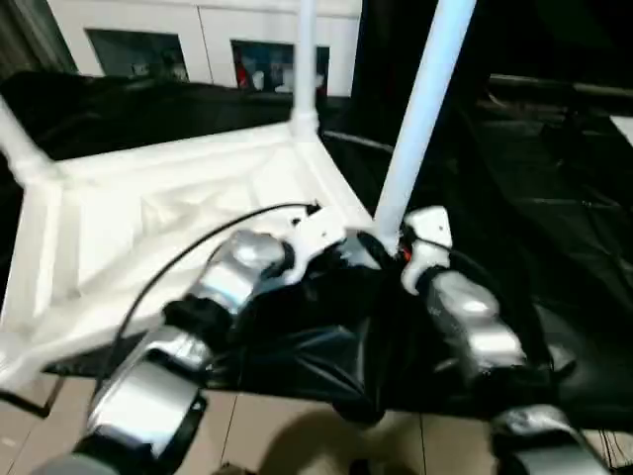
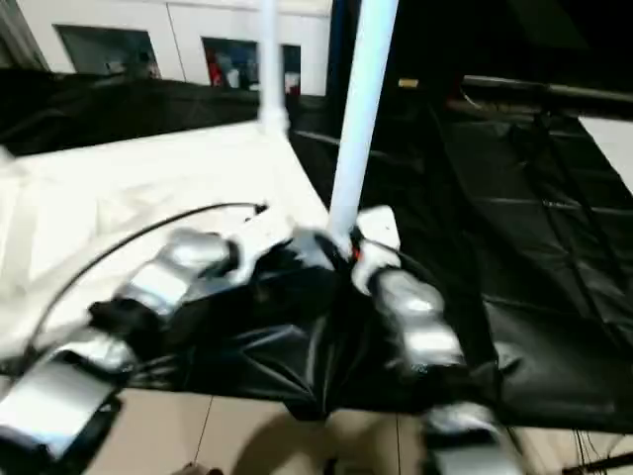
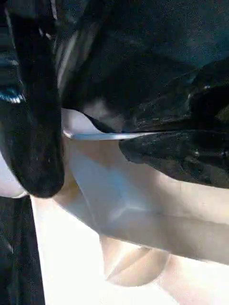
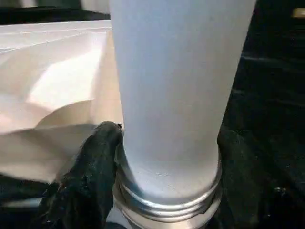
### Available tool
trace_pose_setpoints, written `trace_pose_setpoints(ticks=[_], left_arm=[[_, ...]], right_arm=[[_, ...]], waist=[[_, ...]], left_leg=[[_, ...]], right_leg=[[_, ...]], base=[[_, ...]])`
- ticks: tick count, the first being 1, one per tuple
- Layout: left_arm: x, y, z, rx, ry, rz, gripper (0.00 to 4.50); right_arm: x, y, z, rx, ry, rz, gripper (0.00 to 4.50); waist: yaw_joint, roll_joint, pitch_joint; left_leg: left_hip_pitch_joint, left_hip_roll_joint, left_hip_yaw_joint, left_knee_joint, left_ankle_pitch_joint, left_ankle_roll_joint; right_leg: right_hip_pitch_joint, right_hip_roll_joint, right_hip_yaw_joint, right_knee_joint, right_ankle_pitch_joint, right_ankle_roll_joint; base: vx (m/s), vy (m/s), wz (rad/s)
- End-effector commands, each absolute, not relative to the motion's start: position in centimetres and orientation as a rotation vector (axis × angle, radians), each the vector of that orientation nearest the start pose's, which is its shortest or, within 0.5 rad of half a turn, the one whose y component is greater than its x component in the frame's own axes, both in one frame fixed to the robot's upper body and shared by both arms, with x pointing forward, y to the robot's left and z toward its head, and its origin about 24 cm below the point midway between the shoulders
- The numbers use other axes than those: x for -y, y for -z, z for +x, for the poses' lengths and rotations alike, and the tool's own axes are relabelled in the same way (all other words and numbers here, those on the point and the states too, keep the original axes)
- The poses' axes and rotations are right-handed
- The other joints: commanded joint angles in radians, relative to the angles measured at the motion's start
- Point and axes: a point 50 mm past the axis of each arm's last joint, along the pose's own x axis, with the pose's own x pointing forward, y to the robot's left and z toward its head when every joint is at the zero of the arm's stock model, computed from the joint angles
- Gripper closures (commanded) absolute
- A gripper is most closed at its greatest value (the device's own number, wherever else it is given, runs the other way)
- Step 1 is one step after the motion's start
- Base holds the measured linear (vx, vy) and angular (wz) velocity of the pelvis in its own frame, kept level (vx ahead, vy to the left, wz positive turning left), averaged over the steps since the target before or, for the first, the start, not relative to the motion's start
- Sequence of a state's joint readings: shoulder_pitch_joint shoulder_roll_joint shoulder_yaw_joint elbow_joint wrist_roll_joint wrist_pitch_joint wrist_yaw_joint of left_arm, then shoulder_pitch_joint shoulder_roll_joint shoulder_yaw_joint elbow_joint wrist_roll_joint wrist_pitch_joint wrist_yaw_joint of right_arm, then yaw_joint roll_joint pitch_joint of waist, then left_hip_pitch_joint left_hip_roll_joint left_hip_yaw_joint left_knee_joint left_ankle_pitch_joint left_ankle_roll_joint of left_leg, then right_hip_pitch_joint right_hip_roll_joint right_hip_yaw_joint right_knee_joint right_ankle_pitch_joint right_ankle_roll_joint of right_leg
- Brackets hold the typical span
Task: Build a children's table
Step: Rotate leg to tighten
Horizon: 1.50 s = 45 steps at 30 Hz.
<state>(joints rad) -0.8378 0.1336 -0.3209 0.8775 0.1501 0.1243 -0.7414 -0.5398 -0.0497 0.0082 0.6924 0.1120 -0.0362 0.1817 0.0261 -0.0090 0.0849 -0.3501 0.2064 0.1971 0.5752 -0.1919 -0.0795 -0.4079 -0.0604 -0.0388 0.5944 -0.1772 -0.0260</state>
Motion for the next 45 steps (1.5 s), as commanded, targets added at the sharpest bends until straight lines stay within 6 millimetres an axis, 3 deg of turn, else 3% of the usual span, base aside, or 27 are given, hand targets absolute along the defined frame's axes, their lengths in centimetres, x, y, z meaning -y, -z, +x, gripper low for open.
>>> trace_pose_setpoints(ticks=[1, 4, 5, 7, 10, 12, 13, 18, 19, 21, 24, 26, 31, 34, 40, 45], left_arm=[[-7.0, -4.4, 35.4, -0.469, 0.988, 0.529, 4.5], [-7.2, -4.5, 35.4, -0.467, 0.999, 0.539, 4.5], [-7.3, -4.6, 35.4, -0.456, 1.012, 0.543, 4.5], [-7.7, -4.7, 35.4, -0.449, 1.035, 0.549, 4.5], [-8.3, -4.8, 35.1, -0.435, 1.092, 0.559, 4.5], [-8.4, -4.9, 35.0, -0.429, 1.11, 0.561, 4.5], [-9.0, -4.9, 34.7, -0.416, 1.161, 0.575, 4.5], [-9.8, -5.3, 33.5, -0.371, 1.332, 0.576, 4.5], [-10.4, -5.6, 32.6, -0.368, 1.433, 0.584, 4.5], [-10.6, -5.7, 32.3, -0.368, 1.467, 0.595, 4.5], [-11.1, -5.8, 31.7, -0.38, 1.522, 0.583, 4.5], [-11.5, -6.0, 31.3, -0.392, 1.559, 0.564, 4.5], [-11.7, -6.2, 31.1, -0.395, 1.581, 0.559, 4.5], [-11.8, -6.3, 31.1, -0.392, 1.578, 0.564, 4.5], [-11.9, -6.3, 31.0, -0.397, 1.579, 0.561, 4.5], [-12.1, -6.3, 30.9, -0.406, 1.581, 0.562, 4.5]], right_arm=[[11.5, -1.5, 33.6, -0.256, -0.264, 0.009, 1.82], [10.8, -2.4, 33.7, -0.198, -0.38, -0.038, 1.82], [10.5, -2.9, 33.6, -0.162, -0.433, -0.038, 1.27], [10.4, -3.9, 33.5, -0.097, -0.504, -0.025, 1.13], [11.6, -5.0, 33.6, -0.055, -0.56, -0.037, 0.92], [11.9, -5.1, 33.6, -0.056, -0.571, -0.044, 0.81], [13.0, -5.1, 33.5, -0.082, -0.653, -0.12, 0.71], [15.1, -5.4, 33.0, -0.105, -0.782, -0.23, 0.71], [15.7, -5.6, 32.4, -0.107, -0.879, -0.234, 0.71], [15.8, -5.8, 32.1, -0.106, -0.925, -0.231, 0.71], [16.0, -6.2, 31.5, -0.104, -1.008, -0.198, 0.71], [15.9, -6.2, 30.8, -0.119, -1.105, -0.197, 0.71], [15.9, -5.8, 30.2, -0.168, -1.203, -0.242, 0.71], [16.0, -5.9, 30.4, -0.172, -1.207, -0.231, 1.05], [16.1, -6.0, 30.2, -0.176, -1.228, -0.211, 1.39], [16.1, -5.8, 30.0, -0.185, -1.235, -0.207, 1.74]], waist=[[-0.002, 0.001, -0.053], [-0.002, -0.001, -0.051], [-0.001, -0.002, -0.052], [0.0, -0.004, -0.052], [0.0, -0.009, -0.051], [0.0, -0.007, -0.054], [0.0, -0.005, -0.054], [0.0, -0.007, -0.055], [0.001, -0.001, -0.055], [0.004, -0.002, -0.056], [0.01, 0.003, -0.053], [0.013, 0.002, -0.053], [0.015, -0.001, -0.048], [0.014, -0.002, -0.048], [0.014, -0.003, -0.053], [0.014, -0.004, -0.054]], left_leg=[[0.0, 0.012, -0.011, -0.065, -0.201, 0.04], [-0.001, 0.014, -0.011, -0.066, -0.211, 0.048], [-0.001, 0.014, -0.011, -0.066, -0.214, 0.052], [-0.001, 0.015, -0.01, -0.064, -0.208, 0.065], [-0.008, 0.014, -0.011, -0.064, -0.17, 0.086], [-0.009, 0.015, -0.01, -0.062, -0.148, 0.094], [-0.01, 0.015, -0.01, -0.061, -0.13, 0.099], [-0.014, 0.018, -0.007, -0.057, -0.116, 0.13], [-0.008, 0.021, -0.006, -0.057, -0.121, 0.133], [-0.01, 0.024, -0.005, -0.056, -0.108, 0.144], [-0.004, 0.03, -0.001, -0.057, -0.109, 0.144], [-0.005, 0.03, -0.003, -0.06, -0.12, 0.134], [-0.005, 0.028, 0.0, -0.06, -0.151, 0.116], [-0.005, 0.026, -0.003, -0.062, -0.153, 0.098], [-0.008, 0.026, -0.003, -0.058, -0.106, 0.119], [-0.008, 0.025, -0.002, -0.057, -0.106, 0.12]], right_leg=[[0.041, -0.062, 0.039, -0.084, -0.291, -0.174], [0.042, -0.062, 0.038, -0.084, -0.273, -0.181], [0.043, -0.063, 0.038, -0.084, -0.271, -0.182], [0.045, -0.063, 0.04, -0.082, -0.252, -0.187], [0.05, -0.065, 0.039, -0.078, -0.223, -0.196], [0.052, -0.066, 0.041, -0.075, -0.201, -0.207], [0.053, -0.064, 0.04, -0.072, -0.17, -0.215], [0.055, -0.064, 0.04, -0.062, -0.096, -0.249], [0.051, -0.064, 0.041, -0.062, -0.085, -0.257], [0.054, -0.063, 0.044, -0.054, -0.036, -0.269], [0.047, -0.059, 0.039, -0.051, -0.014, -0.287], [0.051, -0.061, 0.038, -0.05, -0.038, -0.287], [0.046, -0.063, 0.04, -0.061, -0.124, -0.26], [0.045, -0.064, 0.041, -0.065, -0.169, -0.239], [0.049, -0.062, 0.04, -0.055, -0.086, -0.254], [0.049, -0.062, 0.039, -0.055, -0.091, -0.253]], base=[[0.0, 0.0, 0.0], [0.0, 0.0, 0.0], [0.0, 0.0, 0.0], [0.0, 0.0, 0.0], [0.0, 0.0, 0.0], [0.0, 0.0, 0.0], [0.0, 0.0, 0.0], [0.0, 0.0, 0.0], [0.0, 0.0, 0.0], [0.0, 0.0, 0.0], [0.0, 0.0, 0.0], [0.0, 0.0, 0.0], [0.0, 0.0, 0.0], [0.0, 0.0, 0.0], [0.0, 0.0, 0.0], [0.0, 0.0, 0.0]])
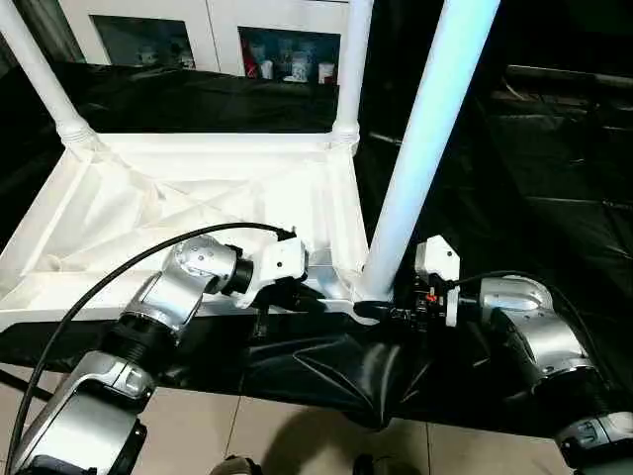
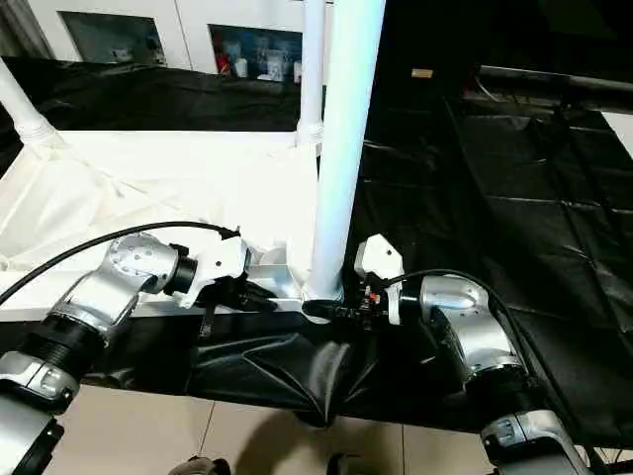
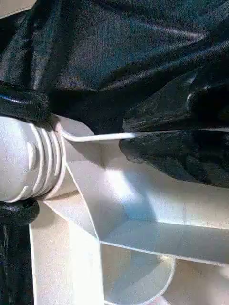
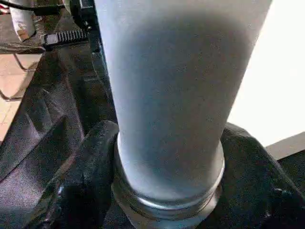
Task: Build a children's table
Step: Rotate leg to tighten
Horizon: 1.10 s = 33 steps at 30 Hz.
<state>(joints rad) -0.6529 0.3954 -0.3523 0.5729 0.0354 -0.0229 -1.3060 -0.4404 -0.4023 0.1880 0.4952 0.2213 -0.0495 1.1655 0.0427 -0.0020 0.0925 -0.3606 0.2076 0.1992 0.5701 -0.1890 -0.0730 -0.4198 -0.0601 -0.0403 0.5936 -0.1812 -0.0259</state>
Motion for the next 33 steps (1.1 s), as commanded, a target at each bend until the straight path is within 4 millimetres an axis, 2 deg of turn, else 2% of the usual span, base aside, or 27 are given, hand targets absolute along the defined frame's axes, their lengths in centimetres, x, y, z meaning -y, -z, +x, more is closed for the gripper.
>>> trace_pose_setpoints(ticks=[1, 4, 6, 8, 9, 11, 12, 13, 14, 16, 18, 19, 20, 21, 22, 23, 25, 27, 28, 30, 32, 33], left_arm=[[-12.1, -6.3, 30.9, -0.406, 1.581, 0.562, 4.5], [-12.1, -6.1, 31.0, -0.413, 1.562, 0.562, 4.5], [-12.1, -5.8, 31.5, -0.427, 1.488, 0.573, 4.5], [-12.0, -5.6, 32.2, -0.436, 1.394, 0.566, 4.5], [-11.9, -5.5, 32.5, -0.434, 1.357, 0.562, 4.5], [-11.4, -5.3, 33.7, -0.431, 1.211, 0.541, 4.5], [-11.1, -5.2, 34.1, -0.434, 1.159, 0.531, 4.5], [-10.9, -5.1, 34.4, -0.441, 1.111, 0.522, 4.5], [-10.5, -4.9, 34.8, -0.455, 1.046, 0.493, 4.5], [-9.6, -4.7, 35.5, -0.476, 0.938, 0.449, 4.5], [-9.0, -4.7, 35.7, -0.472, 0.904, 0.451, 4.5], [-8.6, -4.6, 35.8, -0.469, 0.883, 0.451, 4.5], [-8.6, -4.6, 35.8, -0.469, 0.883, 0.451, 4.5], [-8.1, -4.6, 35.8, -0.466, 0.87, 0.458, 4.5], [-7.4, -4.5, 35.8, -0.463, 0.863, 0.469, 4.5], [-7.3, -4.5, 35.8, -0.461, 0.865, 0.473, 4.5], [-6.8, -4.5, 35.8, -0.453, 0.883, 0.495, 4.5], [-6.8, -4.5, 35.8, -0.449, 0.892, 0.505, 4.5], [-6.8, -4.5, 35.8, -0.448, 0.896, 0.511, 4.5], [-6.8, -4.6, 35.9, -0.439, 0.903, 0.513, 4.5], [-7.0, -4.8, 35.9, -0.435, 0.92, 0.515, 4.5], [-7.3, -4.8, 35.9, -0.431, 0.929, 0.519, 4.5]], right_arm=[[16.1, -5.8, 30.0, -0.185, -1.235, -0.206, 1.76], [16.1, -5.6, 30.1, -0.184, -1.201, -0.195, 1.79], [16.2, -5.1, 30.6, -0.21, -1.123, -0.186, 1.8], [16.3, -4.7, 31.1, -0.223, -1.035, -0.197, 1.8], [16.3, -4.5, 31.3, -0.227, -0.994, -0.201, 1.8], [16.3, -3.7, 32.2, -0.226, -0.795, -0.189, 1.8], [16.2, -3.4, 32.5, -0.226, -0.717, -0.171, 1.8], [16.1, -3.1, 32.8, -0.228, -0.644, -0.152, 1.8], [15.8, -2.8, 33.0, -0.23, -0.559, -0.128, 1.8], [14.8, -2.2, 33.2, -0.236, -0.422, -0.096, 1.8], [14.1, -1.9, 33.3, -0.234, -0.353, -0.087, 1.8], [13.5, -1.7, 33.3, -0.236, -0.309, -0.066, 1.8], [13.5, -1.7, 33.3, -0.236, -0.309, -0.066, 1.8], [12.7, -1.5, 33.4, -0.241, -0.26, -0.041, 1.8], [11.4, -1.5, 33.5, -0.245, -0.208, -0.014, 1.8], [11.1, -1.5, 33.6, -0.242, -0.216, -0.01, 1.8], [9.3, -2.1, 33.7, -0.203, -0.306, -0.007, 1.8], [8.9, -2.7, 33.8, -0.169, -0.354, 0.017, 1.8], [8.8, -3.0, 33.8, -0.15, -0.376, 0.035, 1.46], [8.7, -3.3, 33.8, -0.126, -0.389, 0.05, 1.11], [9.1, -4.2, 34.0, -0.07, -0.411, 0.049, 1.09], [9.7, -4.6, 34.1, -0.05, -0.421, 0.039, 1.02]], waist=[[-0.002, -0.01, -0.062], [-0.002, -0.011, -0.063], [-0.004, -0.01, -0.063], [-0.008, -0.011, -0.06], [-0.011, -0.012, -0.057], [-0.013, -0.013, -0.056], [-0.017, -0.013, -0.054], [-0.017, -0.012, -0.054], [-0.018, -0.018, -0.058], [-0.018, -0.013, -0.06], [-0.017, -0.016, -0.063], [-0.016, -0.012, -0.063], [-0.016, -0.014, -0.063], [-0.015, -0.014, -0.065], [-0.014, -0.009, -0.065], [-0.017, -0.009, -0.064], [-0.017, -0.01, -0.062], [-0.019, -0.011, -0.06], [-0.017, -0.01, -0.06], [-0.016, -0.013, -0.06], [-0.016, -0.014, -0.06], [-0.017, -0.019, -0.06]], left_leg=[[0.003, 0.024, -0.004, -0.052, -0.107, 0.114], [0.002, 0.023, -0.004, -0.051, -0.104, 0.115], [0.002, 0.023, -0.004, -0.051, -0.104, 0.111], [0.004, 0.021, -0.005, -0.053, -0.128, 0.097], [0.006, 0.02, -0.006, -0.055, -0.154, 0.08], [0.008, 0.018, -0.008, -0.057, -0.173, 0.063], [0.011, 0.016, -0.005, -0.055, -0.178, 0.046], [0.014, 0.016, -0.008, -0.057, -0.188, 0.035], [0.007, 0.015, -0.011, -0.059, -0.174, 0.028], [0.01, 0.016, -0.011, -0.059, -0.168, 0.028], [0.006, 0.012, -0.01, -0.056, -0.15, 0.035], [0.009, 0.011, -0.008, -0.056, -0.149, 0.039], [0.007, 0.011, -0.009, -0.056, -0.151, 0.042], [0.005, 0.01, -0.009, -0.055, -0.142, 0.051], [0.007, 0.011, -0.009, -0.056, -0.143, 0.051], [0.007, 0.011, -0.01, -0.058, -0.151, 0.044], [0.008, 0.011, -0.01, -0.059, -0.181, 0.048], [0.009, 0.012, -0.01, -0.061, -0.2, 0.05], [0.011, 0.013, -0.01, -0.061, -0.207, 0.051], [0.009, 0.012, -0.01, -0.061, -0.205, 0.059], [0.004, 0.012, -0.011, -0.06, -0.198, 0.065], [0.001, 0.012, -0.012, -0.061, -0.194, 0.067]], right_leg=[[0.061, -0.062, 0.041, -0.054, -0.085, -0.253], [0.061, -0.062, 0.04, -0.054, -0.08, -0.255], [0.061, -0.062, 0.041, -0.054, -0.083, -0.254], [0.058, -0.062, 0.04, -0.062, -0.138, -0.243], [0.056, -0.064, 0.041, -0.068, -0.197, -0.233], [0.056, -0.066, 0.04, -0.076, -0.274, -0.21], [0.048, -0.064, 0.044, -0.08, -0.307, -0.196], [0.047, -0.065, 0.043, -0.081, -0.332, -0.192], [0.055, -0.066, 0.042, -0.082, -0.347, -0.171], [0.051, -0.065, 0.042, -0.081, -0.313, -0.176], [0.057, -0.064, 0.043, -0.076, -0.264, -0.185], [0.051, -0.063, 0.043, -0.079, -0.252, -0.189], [0.055, -0.064, 0.043, -0.078, -0.248, -0.189], [0.058, -0.063, 0.043, -0.075, -0.229, -0.189], [0.055, -0.064, 0.043, -0.075, -0.226, -0.191], [0.056, -0.063, 0.041, -0.076, -0.236, -0.189], [0.055, -0.063, 0.041, -0.081, -0.259, -0.181], [0.053, -0.064, 0.041, -0.084, -0.285, -0.176], [0.053, -0.065, 0.042, -0.085, -0.292, -0.172], [0.054, -0.065, 0.042, -0.084, -0.288, -0.173], [0.057, -0.067, 0.042, -0.084, -0.285, -0.17], [0.058, -0.067, 0.041, -0.084, -0.29, -0.167]], base=[[0.0, 0.0, 0.0], [0.0, 0.0, 0.0], [0.0, 0.0, 0.0], [0.0, 0.0, 0.0], [0.0, 0.0, 0.0], [0.0, 0.0, 0.0], [0.0, 0.0, 0.0], [0.0, 0.0, 0.0], [0.0, 0.0, 0.0], [0.0, 0.0, 0.0], [0.0, 0.0, 0.0], [0.0, 0.0, 0.0], [0.0, 0.0, 0.0], [0.0, 0.0, 0.0], [0.0, 0.0, 0.0], [0.0, 0.0, 0.0], [0.0, 0.0, 0.0], [0.0, 0.0, 0.0], [0.0, 0.0, 0.0], [0.0, 0.0, 0.0], [0.0, 0.0, 0.0], [0.0, 0.0, 0.0]])
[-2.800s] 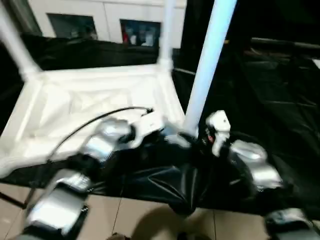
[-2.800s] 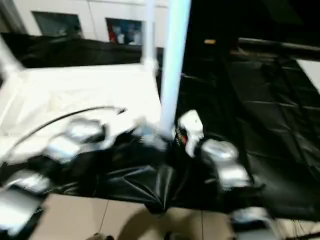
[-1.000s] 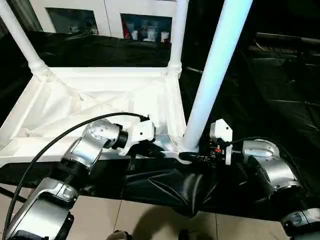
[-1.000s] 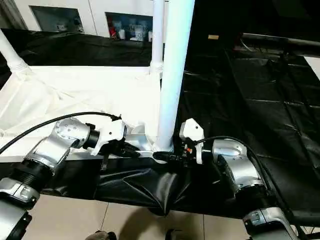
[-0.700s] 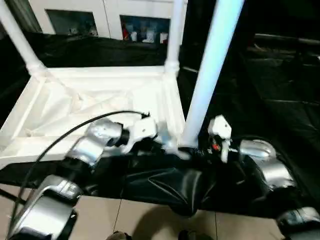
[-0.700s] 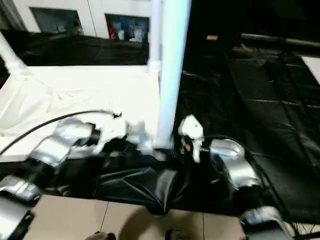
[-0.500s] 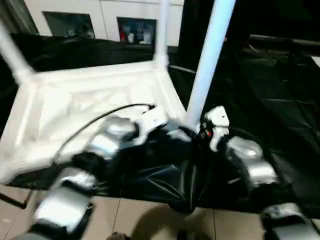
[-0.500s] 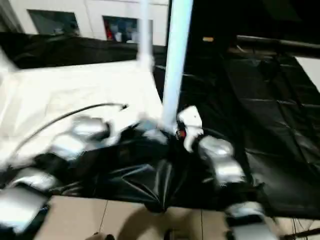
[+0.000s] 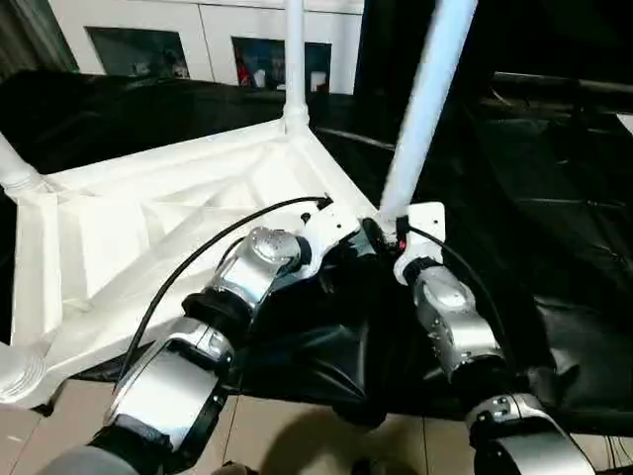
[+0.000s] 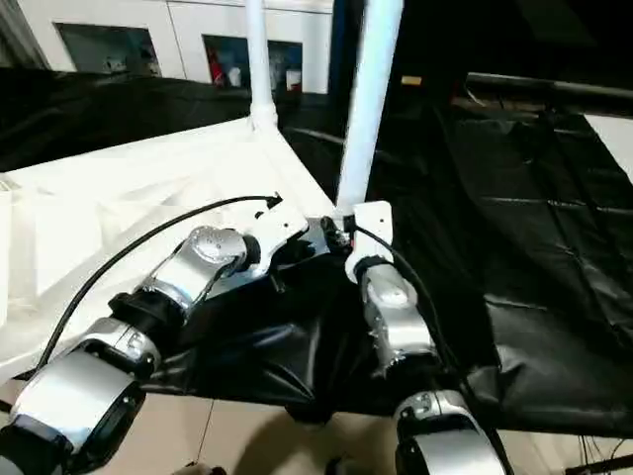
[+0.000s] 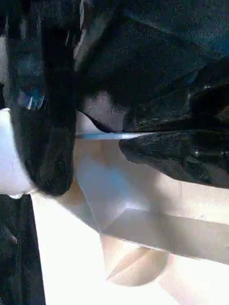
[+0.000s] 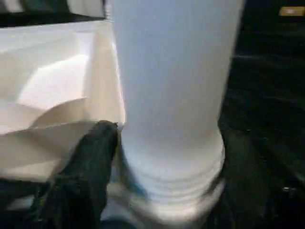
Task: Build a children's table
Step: Rotate leg to tighten
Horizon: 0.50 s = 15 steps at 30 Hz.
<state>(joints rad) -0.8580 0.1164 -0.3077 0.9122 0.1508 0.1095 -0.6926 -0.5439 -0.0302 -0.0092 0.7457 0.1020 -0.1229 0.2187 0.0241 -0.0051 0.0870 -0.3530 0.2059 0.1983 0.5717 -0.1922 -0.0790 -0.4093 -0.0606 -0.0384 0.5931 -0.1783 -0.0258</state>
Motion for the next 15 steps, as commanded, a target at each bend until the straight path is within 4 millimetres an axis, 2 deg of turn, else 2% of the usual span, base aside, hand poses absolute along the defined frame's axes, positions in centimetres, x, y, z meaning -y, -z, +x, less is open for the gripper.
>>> trace_pose_setpoints(ticks=[1, 5, 6, 7, 8, 9, 10, 15], left_arm=[[-7.7, -4.9, 35.8, -0.425, 0.95, 0.53, 4.5], [-8.8, -5.0, 35.4, -0.412, 1.018, 0.541, 4.5], [-9.0, -5.0, 35.1, -0.406, 1.073, 0.549, 4.5], [-9.3, -5.0, 34.8, -0.41, 1.119, 0.553, 4.5], [-9.5, -5.0, 34.4, -0.399, 1.182, 0.557, 4.5], [-9.7, -5.1, 33.9, -0.392, 1.256, 0.56, 4.5], [-10.1, -5.2, 33.4, -0.406, 1.313, 0.551, 4.5], [-10.7, -5.7, 32.3, -0.395, 1.466, 0.541, 4.5]], right_arm=[[10.4, -4.9, 34.2, -0.038, -0.438, 0.022, 0.77], [12.2, -5.4, 34.2, -0.051, -0.565, -0.044, 0.56], [12.7, -5.5, 33.9, -0.061, -0.652, -0.075, 0.56], [13.1, -5.6, 33.6, -0.07, -0.723, -0.095, 0.56], [13.5, -5.7, 33.3, -0.075, -0.774, -0.11, 0.56], [13.9, -5.9, 32.9, -0.083, -0.837, -0.126, 0.56], [14.4, -6.0, 32.3, -0.093, -0.92, -0.145, 0.56], [15.0, -6.1, 31.1, -0.124, -1.08, -0.179, 0.56]], waist=[[0.001, -0.014, -0.057], [-0.004, -0.014, -0.059], [-0.004, -0.012, -0.059], [-0.003, -0.014, -0.062], [-0.003, -0.013, -0.062], [-0.001, -0.013, -0.063], [0.0, -0.011, -0.061], [0.011, -0.008, -0.061]], left_leg=[[-0.007, 0.014, -0.013, -0.062, -0.175, 0.08], [-0.012, 0.015, -0.01, -0.055, -0.125, 0.107], [-0.012, 0.015, -0.01, -0.055, -0.12, 0.111], [-0.015, 0.015, -0.01, -0.052, -0.099, 0.134], [-0.013, 0.017, -0.009, -0.051, -0.091, 0.139], [-0.014, 0.016, -0.01, -0.05, -0.089, 0.153], [-0.012, 0.02, -0.008, -0.051, -0.085, 0.16], [-0.004, 0.029, -0.005, -0.052, -0.092, 0.153]], right_leg=[[0.05, -0.067, 0.038, -0.083, -0.295, -0.165], [0.053, -0.064, 0.038, -0.072, -0.191, -0.197], [0.052, -0.064, 0.038, -0.07, -0.178, -0.204], [0.06, -0.062, 0.038, -0.063, -0.118, -0.223], [0.056, -0.063, 0.039, -0.062, -0.096, -0.231], [0.061, -0.063, 0.037, -0.058, -0.068, -0.244], [0.057, -0.063, 0.039, -0.057, -0.046, -0.252], [0.054, -0.062, 0.039, -0.049, -0.024, -0.284]], base=[[0.0, 0.0, 0.0], [0.0, 0.0, 0.0], [0.0, 0.0, 0.0], [0.0, 0.0, 0.0], [0.0, 0.0, 0.0], [0.0, 0.0, 0.0], [0.0, 0.0, 0.0], [0.0, 0.0, 0.0]])
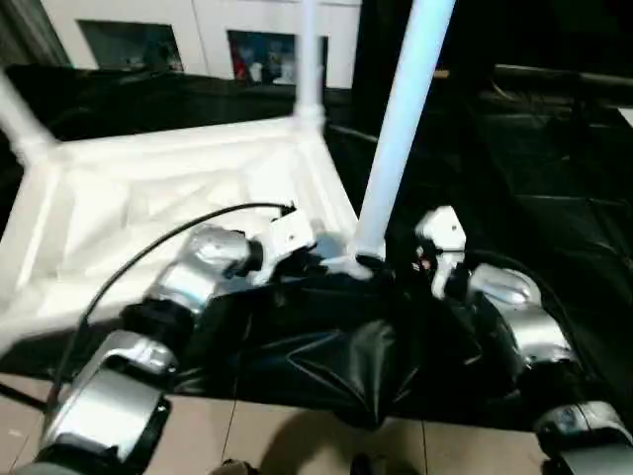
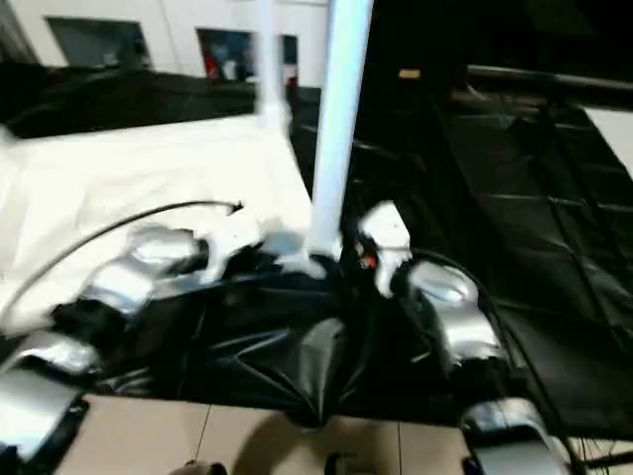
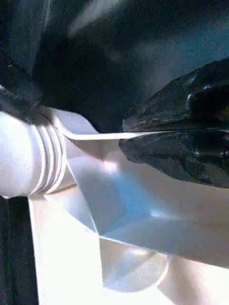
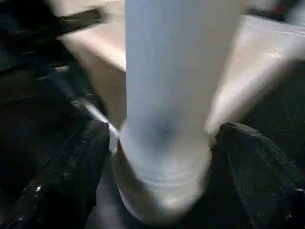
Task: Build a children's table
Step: Rotate leg to tighten
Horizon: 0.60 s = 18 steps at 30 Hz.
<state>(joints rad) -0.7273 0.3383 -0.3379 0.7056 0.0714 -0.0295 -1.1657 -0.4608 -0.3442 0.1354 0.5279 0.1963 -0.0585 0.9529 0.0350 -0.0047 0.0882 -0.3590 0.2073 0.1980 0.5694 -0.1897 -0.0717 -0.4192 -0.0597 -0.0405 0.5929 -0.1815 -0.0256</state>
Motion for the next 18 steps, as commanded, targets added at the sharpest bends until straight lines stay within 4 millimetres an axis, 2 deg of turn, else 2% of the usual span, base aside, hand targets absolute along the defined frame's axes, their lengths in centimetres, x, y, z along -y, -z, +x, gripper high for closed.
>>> trace_pose_setpoints(ticks=[1, 3, 5, 9, 10, 12, 14, 18], left_arm=[[-10.9, -5.9, 32.1, -0.391, 1.489, 0.533, 4.5], [-11.1, -6.1, 31.9, -0.39, 1.516, 0.527, 4.5], [-11.6, -6.3, 31.9, -0.391, 1.523, 0.533, 4.5], [-12.0, -6.4, 31.9, -0.394, 1.522, 0.543, 4.5], [-12.0, -6.4, 31.9, -0.393, 1.524, 0.542, 4.5], [-12.1, -6.5, 31.9, -0.393, 1.525, 0.541, 4.5], [-12.0, -6.5, 31.9, -0.391, 1.525, 0.541, 4.5], [-12.0, -6.6, 31.9, -0.389, 1.525, 0.536, 4.5]], right_arm=[[15.1, -6.1, 30.8, -0.137, -1.125, -0.181, 0.56], [15.1, -6.1, 30.3, -0.154, -1.187, -0.183, 0.56], [15.0, -6.1, 29.9, -0.175, -1.246, -0.179, 0.56], [15.0, -5.8, 29.7, -0.2, -1.27, -0.204, 0.56], [15.0, -5.8, 29.8, -0.203, -1.272, -0.205, 0.84], [15.1, -5.8, 29.7, -0.207, -1.277, -0.204, 0.84], [15.1, -5.8, 29.7, -0.212, -1.279, -0.204, 1.1], [15.1, -5.9, 29.8, -0.211, -1.279, -0.195, 1.41]], waist=[[0.001, -0.007, -0.062], [0.006, -0.006, -0.061], [0.01, -0.007, -0.059], [0.01, -0.01, -0.062], [0.009, -0.01, -0.061], [0.009, -0.009, -0.063], [0.01, -0.009, -0.065], [0.011, -0.01, -0.065]], left_leg=[[0.004, 0.029, -0.002, -0.05, -0.099, 0.14], [0.007, 0.029, -0.001, -0.05, -0.114, 0.134], [0.006, 0.029, -0.002, -0.053, -0.143, 0.112], [0.003, 0.024, -0.004, -0.052, -0.138, 0.093], [0.003, 0.024, -0.004, -0.052, -0.132, 0.091], [0.002, 0.023, -0.004, -0.051, -0.114, 0.094], [0.002, 0.023, -0.004, -0.049, -0.098, 0.103], [0.001, 0.022, -0.003, -0.048, -0.098, 0.111]], right_leg=[[0.062, -0.062, 0.041, -0.048, -0.022, -0.287], [0.06, -0.062, 0.04, -0.05, -0.038, -0.285], [0.06, -0.066, 0.041, -0.057, -0.107, -0.265], [0.062, -0.066, 0.042, -0.058, -0.13, -0.247], [0.062, -0.065, 0.042, -0.057, -0.127, -0.244], [0.063, -0.065, 0.042, -0.055, -0.102, -0.246], [0.064, -0.063, 0.041, -0.05, -0.061, -0.255], [0.064, -0.063, 0.041, -0.05, -0.06, -0.258]], base=[[0.0, 0.0, 0.0], [0.0, 0.0, 0.0], [0.0, 0.0, 0.0], [0.0, 0.0, 0.0], [0.0, 0.0, 0.0], [0.0, 0.0, 0.0], [0.0, 0.0, 0.0], [0.0, 0.0, 0.0]])
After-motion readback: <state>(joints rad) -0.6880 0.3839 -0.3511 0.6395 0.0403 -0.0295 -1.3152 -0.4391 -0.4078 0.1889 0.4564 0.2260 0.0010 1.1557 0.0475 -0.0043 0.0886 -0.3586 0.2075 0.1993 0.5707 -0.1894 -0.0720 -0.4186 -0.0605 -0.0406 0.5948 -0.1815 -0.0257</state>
